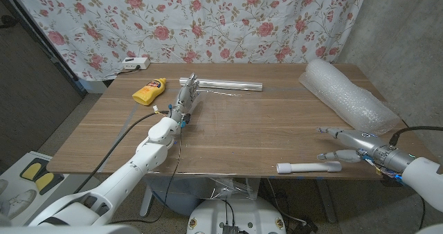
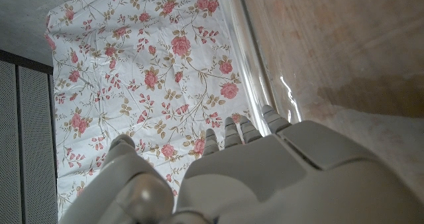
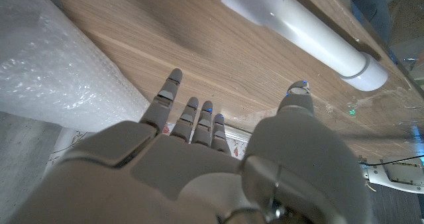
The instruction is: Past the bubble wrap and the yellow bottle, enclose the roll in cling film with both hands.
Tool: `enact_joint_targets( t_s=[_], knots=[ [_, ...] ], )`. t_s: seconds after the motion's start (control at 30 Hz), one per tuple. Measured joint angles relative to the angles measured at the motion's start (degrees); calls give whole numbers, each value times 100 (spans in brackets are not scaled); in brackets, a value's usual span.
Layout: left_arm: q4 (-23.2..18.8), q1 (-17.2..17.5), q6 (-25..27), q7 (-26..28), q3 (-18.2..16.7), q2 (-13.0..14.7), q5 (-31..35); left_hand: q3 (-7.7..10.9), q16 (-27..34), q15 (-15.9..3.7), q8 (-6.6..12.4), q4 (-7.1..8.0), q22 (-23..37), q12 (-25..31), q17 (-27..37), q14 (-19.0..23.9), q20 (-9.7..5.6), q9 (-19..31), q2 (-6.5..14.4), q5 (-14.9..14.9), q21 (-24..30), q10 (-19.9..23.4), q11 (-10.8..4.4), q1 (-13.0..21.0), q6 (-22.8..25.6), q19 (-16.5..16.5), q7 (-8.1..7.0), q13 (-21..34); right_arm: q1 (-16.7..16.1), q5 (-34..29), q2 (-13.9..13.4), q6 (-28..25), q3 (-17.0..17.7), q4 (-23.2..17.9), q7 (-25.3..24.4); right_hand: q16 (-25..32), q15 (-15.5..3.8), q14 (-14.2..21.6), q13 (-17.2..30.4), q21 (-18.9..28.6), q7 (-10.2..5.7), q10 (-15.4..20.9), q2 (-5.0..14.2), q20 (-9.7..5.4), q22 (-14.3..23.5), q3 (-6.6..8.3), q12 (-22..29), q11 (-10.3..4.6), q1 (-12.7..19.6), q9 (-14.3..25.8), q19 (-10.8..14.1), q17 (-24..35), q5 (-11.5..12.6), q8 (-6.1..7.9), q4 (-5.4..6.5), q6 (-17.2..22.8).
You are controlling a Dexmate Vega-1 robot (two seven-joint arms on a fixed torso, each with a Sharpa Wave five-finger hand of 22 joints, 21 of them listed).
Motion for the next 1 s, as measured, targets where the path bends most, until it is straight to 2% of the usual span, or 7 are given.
enact_joint_targets(
  t_s=[0.23, 0.3, 0.37, 0.57, 0.67, 1.0],
  knots=[
    [-23, 11, 0, 3, 0, 1, -1, 0, 0, 0, 0, 0, 0, 0, 0, 0, 0, 0, 0, 0, 0, 0, 0, 0, 0, 0, 0, 0, -66, -107, 60, -7, 16, -51, 16, 36, -15, 117, 17, 13, -8, 119, 22, 0, 0, 1, 14, -34, 23, 0, 0, 0, 0, 0, -2, 92],
    [-39, 13, 0, 4, -1, 11, -1, 0, 0, 0, 0, 0, 0, 0, 0, 0, 0, 0, 0, 0, 0, 0, 0, 0, 0, 0, 0, 0, -75, -149, 67, -7, 17, -55, 16, 57, -16, 189, 18, 26, -170, 220, 35, -23, 0, 24, 66, -76, 70, 0, 24, 0, 0, 81, -25, 292],
    [-51, 16, 0, 6, -1, 18, -1, 0, 0, 0, 0, 0, 0, 0, 0, 0, 0, 0, 0, 0, 0, 0, 0, 0, 0, 0, 0, 0, -94, -164, 76, -6, 18, -65, 16, 78, -12, 243, 40, 28, -261, 333, 22, -63, 0, 24, 96, -85, 83, 0, 64, 0, 0, 130, -24, 449],
    [-91, 23, 24, 14, -5, 39, -1, -11, 0, 0, 0, -11, 0, 0, 0, 0, 1, 0, 0, 0, 0, -1, 0, 0, 0, 1, 0, 0, -142, -385, 90, 8, 19, -106, 2, 143, -25, 435, 45, 28, -215, 502, 23, -94, 0, 24, 159, -174, 128, 1, 95, 0, 0, 162, -24, 603],
    [-108, 24, 35, 14, -6, 46, -1, -24, 0, 0, 0, -24, 0, 0, 0, 0, 1, 0, 0, 0, 0, -1, 0, 0, 0, 1, 0, 0, -161, -459, 90, 9, 18, -122, 1, 163, -32, 442, 73, 67, -237, 533, 23, -105, 0, 24, 167, -144, 128, 1, 107, 1, 0, 162, -24, 625],
    [-128, 34, 69, 19, -9, 62, -3, -24, 0, 0, 29, -24, 0, 0, 0, 0, 1, 1, 0, 0, 0, 10, -11, 0, 0, 1, 0, 0, -227, -607, 94, -23, 15, -174, 70, 169, -31, 501, 73, 67, -215, 563, 23, -113, 0, 24, 166, -174, 128, 1, 158, 16, 0, 184, -24, 664]
  ],
)
